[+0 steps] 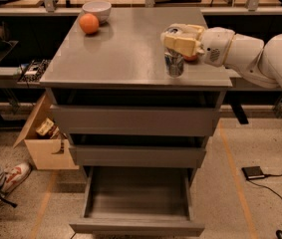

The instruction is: Pick redbull can from bottom drawer and place on counter

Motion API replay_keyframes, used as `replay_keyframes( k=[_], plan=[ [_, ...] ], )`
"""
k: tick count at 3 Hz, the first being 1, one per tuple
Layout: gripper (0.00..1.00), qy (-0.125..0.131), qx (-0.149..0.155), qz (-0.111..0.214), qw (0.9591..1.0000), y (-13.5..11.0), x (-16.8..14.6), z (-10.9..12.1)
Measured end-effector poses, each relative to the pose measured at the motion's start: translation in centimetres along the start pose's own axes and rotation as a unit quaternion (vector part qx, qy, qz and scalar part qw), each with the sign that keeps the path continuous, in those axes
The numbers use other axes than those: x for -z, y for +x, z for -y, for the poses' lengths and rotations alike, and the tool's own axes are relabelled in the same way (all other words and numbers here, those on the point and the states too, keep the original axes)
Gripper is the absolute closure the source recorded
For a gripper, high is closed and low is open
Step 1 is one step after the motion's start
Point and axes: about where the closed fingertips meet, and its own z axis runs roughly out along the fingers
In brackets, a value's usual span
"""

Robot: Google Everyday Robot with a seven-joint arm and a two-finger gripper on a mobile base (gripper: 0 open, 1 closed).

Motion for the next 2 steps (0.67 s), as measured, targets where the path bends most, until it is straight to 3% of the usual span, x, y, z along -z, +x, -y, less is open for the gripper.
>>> replay_keyframes(
  k=[2],
  plan=[
    [1.0, -0.001, -0.022, 0.024, 0.9995, 1.1, -2.4, 0.5]
  ],
)
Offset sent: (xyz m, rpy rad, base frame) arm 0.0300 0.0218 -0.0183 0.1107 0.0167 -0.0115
